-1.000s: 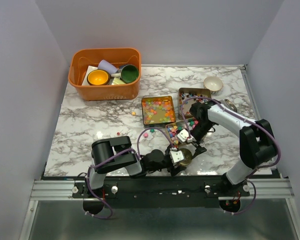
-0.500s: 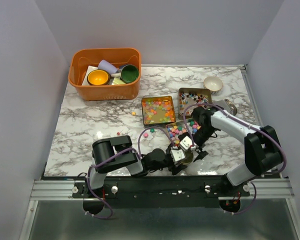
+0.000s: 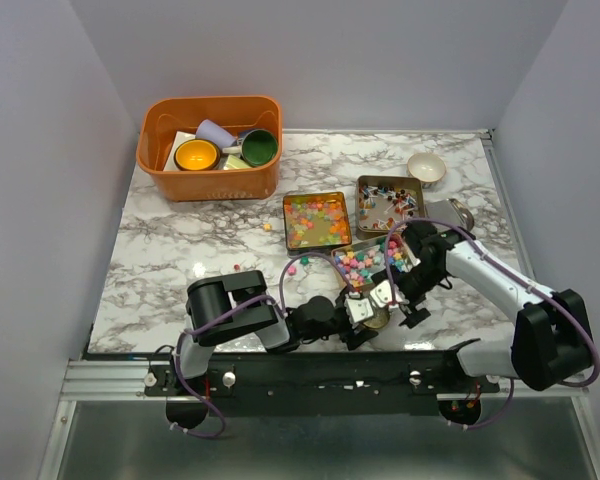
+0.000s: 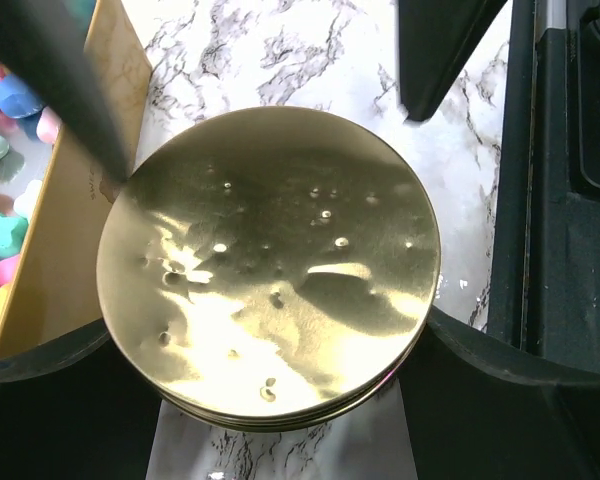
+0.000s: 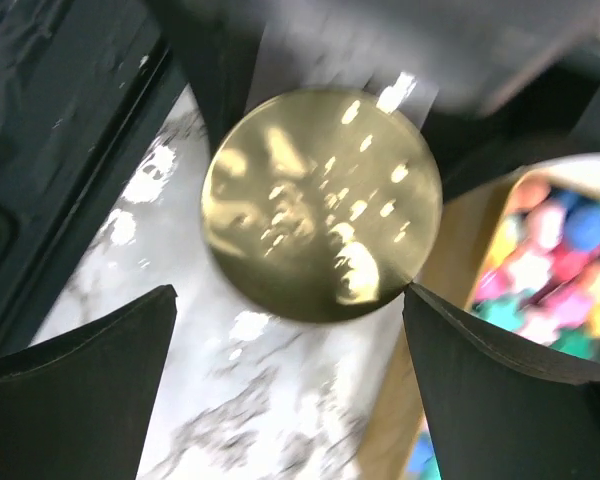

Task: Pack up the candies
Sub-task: Screw the bottle lid onto the packing bottle.

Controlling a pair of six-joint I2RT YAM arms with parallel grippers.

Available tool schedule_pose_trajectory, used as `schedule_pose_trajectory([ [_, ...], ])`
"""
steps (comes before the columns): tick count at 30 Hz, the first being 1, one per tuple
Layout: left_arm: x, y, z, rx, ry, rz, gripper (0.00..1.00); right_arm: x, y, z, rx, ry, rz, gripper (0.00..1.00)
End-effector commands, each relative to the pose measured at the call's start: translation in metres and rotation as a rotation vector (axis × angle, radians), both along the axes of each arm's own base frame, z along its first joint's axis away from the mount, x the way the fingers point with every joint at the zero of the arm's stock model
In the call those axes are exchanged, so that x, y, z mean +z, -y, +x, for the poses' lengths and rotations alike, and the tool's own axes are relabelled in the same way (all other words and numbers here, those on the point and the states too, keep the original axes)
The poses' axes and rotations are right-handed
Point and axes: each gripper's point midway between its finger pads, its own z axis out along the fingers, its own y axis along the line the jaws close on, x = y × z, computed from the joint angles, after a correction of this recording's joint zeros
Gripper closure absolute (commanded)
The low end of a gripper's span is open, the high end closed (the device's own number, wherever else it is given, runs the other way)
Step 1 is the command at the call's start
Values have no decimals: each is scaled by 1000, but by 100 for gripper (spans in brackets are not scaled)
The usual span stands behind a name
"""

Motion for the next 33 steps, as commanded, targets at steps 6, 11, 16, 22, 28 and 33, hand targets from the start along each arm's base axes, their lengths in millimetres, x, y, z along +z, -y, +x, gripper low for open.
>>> schedule_pose_trajectory([
  [6, -87, -69, 21, 182, -92, 335, 100, -8, 77, -32, -166, -209, -287, 3],
  [11, -88, -68, 19, 167, -91, 338, 100, 31, 47, 14, -235, -84, -68, 1],
  [16, -89, -67, 18, 155, -95, 340, 100, 53, 11, 37, -227, -117, 70, 0],
  [22, -90, -68, 17, 152, -96, 347, 100, 44, -23, 32, -87, -179, 78, 0],
  [28, -89, -71, 20, 167, -79, 357, 100, 27, -44, 25, -31, -259, 66, 0],
  [33, -90, -72, 22, 175, -71, 363, 100, 18, -46, 28, -11, -262, 37, 0],
])
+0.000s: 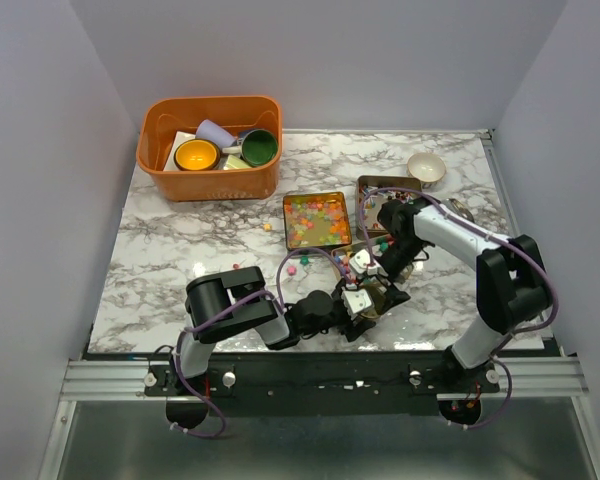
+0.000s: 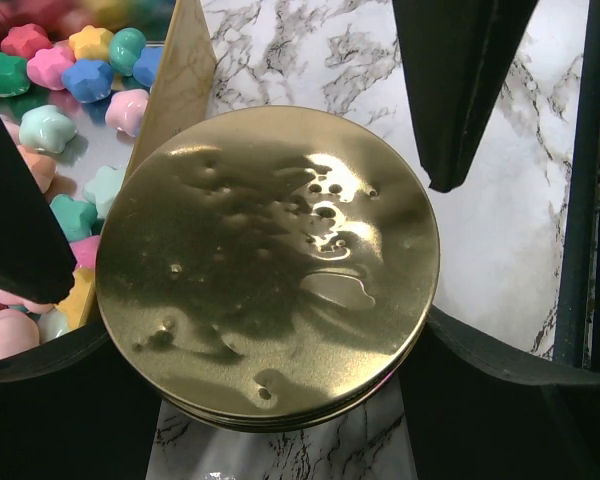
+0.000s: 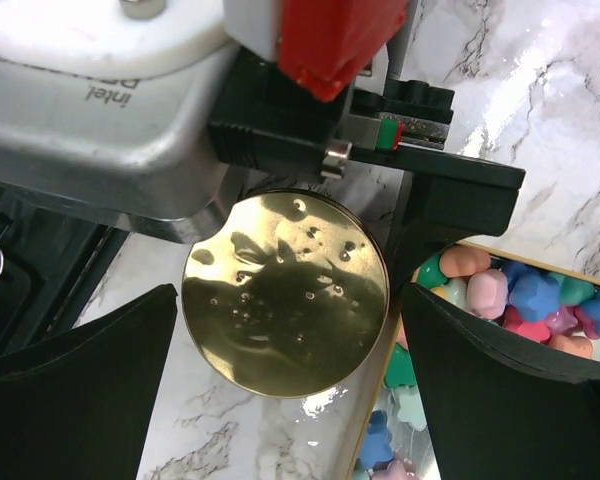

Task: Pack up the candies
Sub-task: Screw the bottle lid onto the packing bottle.

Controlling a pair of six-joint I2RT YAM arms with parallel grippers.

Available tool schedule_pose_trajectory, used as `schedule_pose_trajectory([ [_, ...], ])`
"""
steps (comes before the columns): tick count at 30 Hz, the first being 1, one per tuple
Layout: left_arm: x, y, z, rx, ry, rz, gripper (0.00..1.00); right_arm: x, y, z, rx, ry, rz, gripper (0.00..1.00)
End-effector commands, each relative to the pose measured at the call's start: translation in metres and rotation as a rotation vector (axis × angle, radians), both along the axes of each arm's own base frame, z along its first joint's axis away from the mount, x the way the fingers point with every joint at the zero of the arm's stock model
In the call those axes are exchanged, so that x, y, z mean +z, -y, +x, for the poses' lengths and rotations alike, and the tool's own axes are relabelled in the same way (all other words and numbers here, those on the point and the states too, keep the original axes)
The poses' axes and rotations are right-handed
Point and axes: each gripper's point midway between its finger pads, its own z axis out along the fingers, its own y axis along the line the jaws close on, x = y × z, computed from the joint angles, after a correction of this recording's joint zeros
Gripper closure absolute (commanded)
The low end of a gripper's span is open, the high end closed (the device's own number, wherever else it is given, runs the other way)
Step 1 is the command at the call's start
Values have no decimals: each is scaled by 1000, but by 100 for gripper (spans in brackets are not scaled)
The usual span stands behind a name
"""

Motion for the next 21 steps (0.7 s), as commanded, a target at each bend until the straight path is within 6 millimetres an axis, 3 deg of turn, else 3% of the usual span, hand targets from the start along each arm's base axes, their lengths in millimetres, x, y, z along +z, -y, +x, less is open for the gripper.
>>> schedule_pose_trajectory([
  [1, -91, -67, 0, 101, -87, 361, 100, -1, -9, 6, 18, -9, 17, 0],
  [10, -96, -74, 6, 141, -131, 370, 100, -20, 28, -23, 76, -9, -119, 0],
  [21, -97, -77, 13, 165, -133, 373, 100, -28, 72, -33, 1, 67, -241, 0],
])
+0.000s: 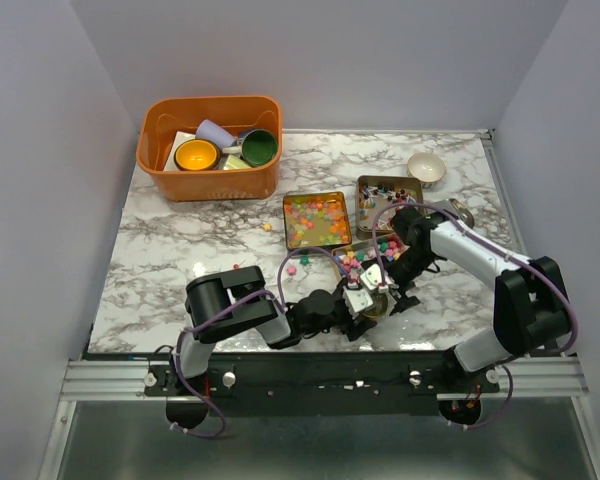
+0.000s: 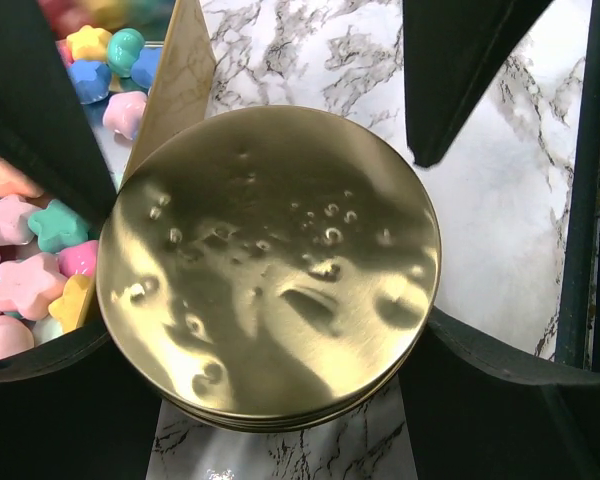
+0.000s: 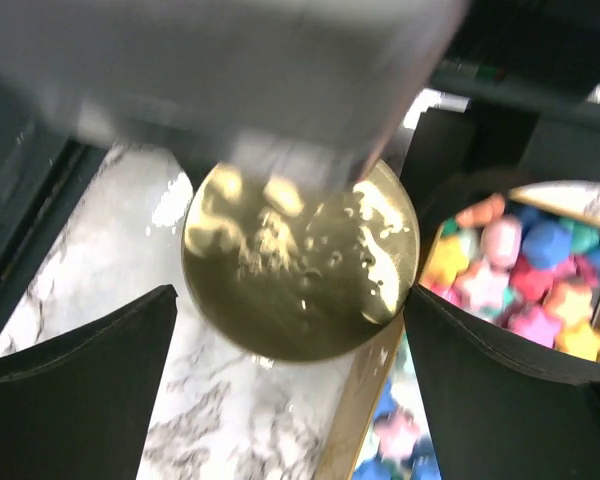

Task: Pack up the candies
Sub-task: Screw the bottle lid onto the packing bottle.

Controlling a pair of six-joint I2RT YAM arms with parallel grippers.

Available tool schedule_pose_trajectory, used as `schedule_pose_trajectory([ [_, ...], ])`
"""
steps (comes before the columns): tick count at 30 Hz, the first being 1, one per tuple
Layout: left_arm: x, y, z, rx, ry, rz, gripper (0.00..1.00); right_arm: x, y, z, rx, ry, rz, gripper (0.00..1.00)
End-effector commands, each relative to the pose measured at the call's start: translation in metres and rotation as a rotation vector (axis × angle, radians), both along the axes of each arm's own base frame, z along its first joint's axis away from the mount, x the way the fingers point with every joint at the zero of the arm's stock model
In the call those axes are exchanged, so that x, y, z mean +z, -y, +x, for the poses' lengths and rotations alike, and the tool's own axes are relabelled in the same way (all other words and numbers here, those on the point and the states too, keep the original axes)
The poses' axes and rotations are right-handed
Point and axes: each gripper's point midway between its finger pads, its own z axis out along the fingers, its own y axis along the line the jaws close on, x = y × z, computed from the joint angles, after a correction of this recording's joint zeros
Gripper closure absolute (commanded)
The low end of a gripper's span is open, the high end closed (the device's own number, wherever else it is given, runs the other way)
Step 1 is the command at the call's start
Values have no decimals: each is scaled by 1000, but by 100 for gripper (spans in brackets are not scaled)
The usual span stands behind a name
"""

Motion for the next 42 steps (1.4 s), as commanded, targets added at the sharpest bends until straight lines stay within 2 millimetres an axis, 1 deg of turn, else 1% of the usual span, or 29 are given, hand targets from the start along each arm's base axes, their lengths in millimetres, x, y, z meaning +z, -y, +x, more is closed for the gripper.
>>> schedule_pose_trajectory([
  [1, -97, -79, 12, 162, -125, 370, 100, -9, 53, -37, -45, -88, -216, 0],
  [4, -98, -79, 13, 165, -128, 369, 100, -9, 66, -42, -68, -99, -249, 0],
  [5, -98, -79, 13, 165, -128, 369, 100, -5, 69, -45, -69, -95, -250, 0],
  [8, -97, -78, 11, 155, -128, 369, 100, 3, 78, -44, -106, -76, -255, 0],
  [10, -97, -77, 11, 150, -128, 366, 100, 6, 84, -36, -146, -55, -255, 0],
  [11, -97, -77, 10, 146, -129, 367, 100, 12, 82, -25, -172, -27, -242, 0],
  [13, -97, -76, 9, 142, -133, 368, 100, 21, 74, -9, -214, -21, -197, 0],
  [14, -97, -76, 9, 138, -131, 367, 100, 35, 65, 7, -235, 14, -160, 0],
  [15, -97, -76, 8, 135, -133, 366, 100, 41, 53, 12, -250, -6, -101, 0],
  [17, -96, -76, 8, 132, -132, 365, 100, 54, 38, 24, -263, -7, -26, 0],
  [18, -96, -75, 7, 128, -132, 365, 100, 63, 24, 29, -254, -7, 30, 0],
  [20, -96, -74, 6, 122, -132, 363, 100, 58, 10, 32, -228, -26, 40, 0],
  [21, -96, -74, 6, 122, -132, 363, 100, 59, -2, 29, -187, -26, 55, 0],
  [23, -97, -74, 5, 116, -135, 369, 100, 54, -13, 28, -154, -34, 70, 0],
  [24, -97, -75, 5, 116, -136, 372, 100, 52, -21, 24, -125, -44, 79, 0],
  [27, -96, -75, 7, 123, -126, 373, 100, 40, -30, 16, -68, -85, 54, 0],
  [30, -95, -76, 7, 121, -122, 372, 100, 30, -36, 17, -53, -102, 50, 0],
  [33, -95, -76, 7, 121, -122, 372, 100, 19, -36, 17, -35, -113, 16, 0],
  [38, -96, -76, 7, 124, -121, 375, 100, 12, -30, 14, -19, -129, -19, 0],
  [41, -96, -77, 9, 131, -120, 377, 100, 8, -20, 9, -15, -117, -60, 0],
  [42, -97, -77, 8, 129, -122, 379, 100, 1, -11, 2, -9, -122, -91, 0],
])
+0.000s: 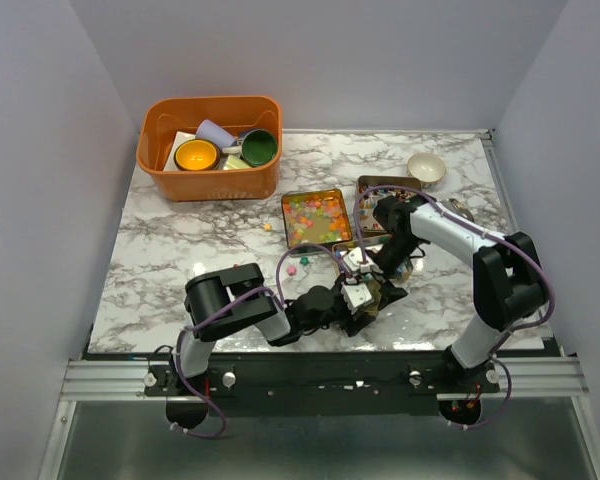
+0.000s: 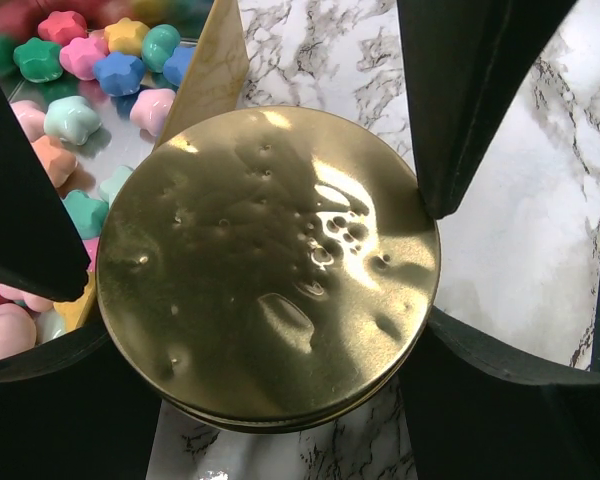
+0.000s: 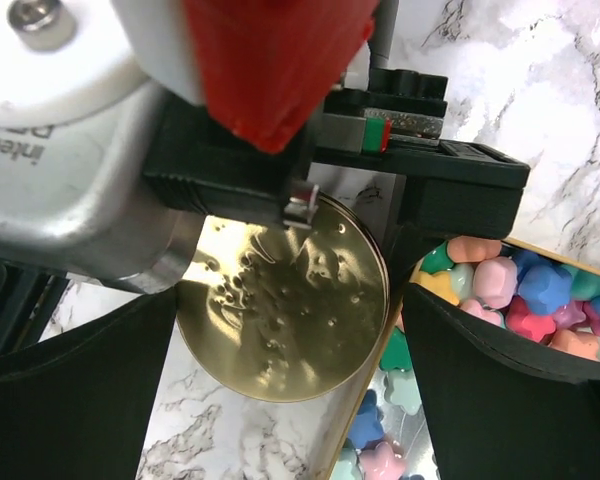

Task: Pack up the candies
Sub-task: Screw the bottle lid onto the packing bottle.

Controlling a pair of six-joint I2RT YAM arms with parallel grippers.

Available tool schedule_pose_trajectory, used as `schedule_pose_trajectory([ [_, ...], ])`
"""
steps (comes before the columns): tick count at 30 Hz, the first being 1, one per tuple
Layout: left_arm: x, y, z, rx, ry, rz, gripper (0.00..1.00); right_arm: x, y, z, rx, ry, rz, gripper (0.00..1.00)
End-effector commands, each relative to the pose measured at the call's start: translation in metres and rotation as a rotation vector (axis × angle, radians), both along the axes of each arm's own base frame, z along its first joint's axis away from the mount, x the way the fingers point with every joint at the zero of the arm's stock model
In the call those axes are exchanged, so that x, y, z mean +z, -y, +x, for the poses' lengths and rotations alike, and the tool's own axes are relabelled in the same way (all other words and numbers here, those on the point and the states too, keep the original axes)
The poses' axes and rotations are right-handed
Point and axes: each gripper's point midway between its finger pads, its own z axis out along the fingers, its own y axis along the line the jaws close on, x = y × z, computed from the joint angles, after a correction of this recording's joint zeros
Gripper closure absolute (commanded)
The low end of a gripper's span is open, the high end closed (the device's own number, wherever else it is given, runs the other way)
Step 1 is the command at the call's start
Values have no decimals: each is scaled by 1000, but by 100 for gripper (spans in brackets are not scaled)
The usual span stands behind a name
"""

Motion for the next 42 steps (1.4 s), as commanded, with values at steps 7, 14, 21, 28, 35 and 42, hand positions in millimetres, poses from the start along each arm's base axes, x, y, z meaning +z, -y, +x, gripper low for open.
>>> schedule_pose_trajectory([
  [7, -97, -75, -7, 98, -142, 374, 100, -22, 49, -35, 47, 67, -141, 0],
  [14, -99, -76, -6, 104, -142, 379, 100, -22, 78, -48, -11, 93, -205, 0],
  [21, -98, -73, -8, 92, -150, 372, 100, -23, 104, -57, -83, 99, -255, 0],
  [28, -97, -72, -8, 88, -145, 372, 100, -13, 99, -34, -194, 129, -215, 0],
  [35, -99, -71, -8, 79, -146, 375, 100, 38, 59, 5, -279, 146, -10, 0],
  [42, -100, -72, -9, 76, -143, 384, 100, 55, 21, 15, -262, 90, 137, 28],
])
